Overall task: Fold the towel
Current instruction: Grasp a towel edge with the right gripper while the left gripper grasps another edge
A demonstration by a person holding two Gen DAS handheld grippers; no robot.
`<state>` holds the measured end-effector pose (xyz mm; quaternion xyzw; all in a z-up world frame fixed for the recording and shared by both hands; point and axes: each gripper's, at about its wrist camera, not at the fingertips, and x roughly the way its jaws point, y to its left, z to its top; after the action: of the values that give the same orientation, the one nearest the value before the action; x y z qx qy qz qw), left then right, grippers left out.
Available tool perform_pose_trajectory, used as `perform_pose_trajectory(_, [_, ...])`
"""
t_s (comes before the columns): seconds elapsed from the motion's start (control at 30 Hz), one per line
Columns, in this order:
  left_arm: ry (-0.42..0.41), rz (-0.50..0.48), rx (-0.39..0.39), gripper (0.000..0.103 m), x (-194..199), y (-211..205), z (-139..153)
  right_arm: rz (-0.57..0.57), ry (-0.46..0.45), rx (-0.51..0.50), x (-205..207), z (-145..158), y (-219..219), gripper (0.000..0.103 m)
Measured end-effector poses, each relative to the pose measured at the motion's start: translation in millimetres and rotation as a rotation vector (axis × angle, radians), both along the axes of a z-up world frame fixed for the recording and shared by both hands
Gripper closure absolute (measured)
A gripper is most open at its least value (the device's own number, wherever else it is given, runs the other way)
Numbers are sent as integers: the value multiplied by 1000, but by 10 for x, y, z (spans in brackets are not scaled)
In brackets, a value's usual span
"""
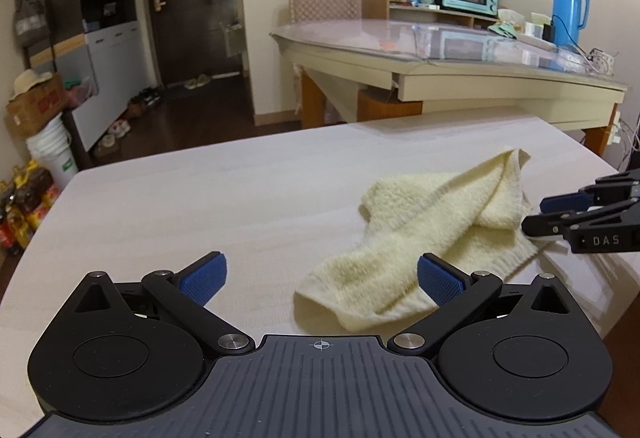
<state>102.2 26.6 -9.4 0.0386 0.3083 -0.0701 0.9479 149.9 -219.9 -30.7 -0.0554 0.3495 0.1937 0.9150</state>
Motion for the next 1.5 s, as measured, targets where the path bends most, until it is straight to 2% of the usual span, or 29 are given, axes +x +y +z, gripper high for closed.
perform_pose_trajectory(0.1, [1,-23,-14,0,53,31,-13,4,2,8,44,-8,16,61])
perform_pose_trajectory(0.13, [1,-30,-15,0,70,39,-14,5,3,10,51,-8,18,66])
perform_pose_trajectory(0.2, [-3,-47,-12,0,98,48,-14,15,7,17,72,-4,24,78])
perform_pose_trajectory(0.23, [-4,-57,-10,0,115,53,-11,20,11,20,79,0,24,95])
perform_pose_trajectory(0.27, [-5,-70,-7,0,138,57,-8,25,15,23,87,5,25,97])
perform_pose_trajectory(0.47, [-23,-193,3,0,268,25,85,31,-4,42,-39,100,-74,99])
perform_pose_trajectory(0.67, [-36,-477,24,0,497,-307,267,19,-16,84,-402,316,-306,99])
perform_pose_trajectory(0.83, [-15,-707,61,3,667,-755,281,-2,5,99,-599,322,-406,99])
perform_pose_trajectory(0.9, [1,-794,91,14,699,-971,254,-13,9,103,-639,308,-440,99])
perform_pose_trajectory(0.93, [14,-823,108,33,708,-1064,234,-18,10,105,-647,302,-452,99])
perform_pose_trajectory(0.97, [26,-854,127,39,719,-1162,212,-21,12,107,-655,295,-464,99])
perform_pose_trajectory(1.1, [43,-955,153,40,677,-1426,155,-31,13,116,-677,269,-492,99])
perform_pose_trajectory(1.13, [46,-978,161,43,665,-1485,145,-32,16,119,-676,259,-498,99])
perform_pose_trajectory(1.2, [55,-1020,191,54,647,-1588,115,-32,19,120,-682,244,-511,99])
perform_pose_trajectory(1.23, [64,-1032,207,66,654,-1636,89,-30,19,120,-679,237,-516,99])
perform_pose_trajectory(1.27, [75,-1044,216,82,675,-1676,61,-30,20,121,-679,229,-523,99])
perform_pose_trajectory(1.3, [87,-1060,219,92,698,-1712,35,-31,20,121,-681,222,-529,99])
perform_pose_trajectory(1.33, [99,-1076,223,97,720,-1747,10,-31,20,122,-683,215,-536,99])
perform_pose_trajectory(1.43, [94,-1078,215,99,749,-1753,0,-37,19,128,-680,203,-569,99])
perform_pose_trajectory(1.5, [56,-1002,174,99,794,-1623,82,-42,15,134,-695,204,-597,99])
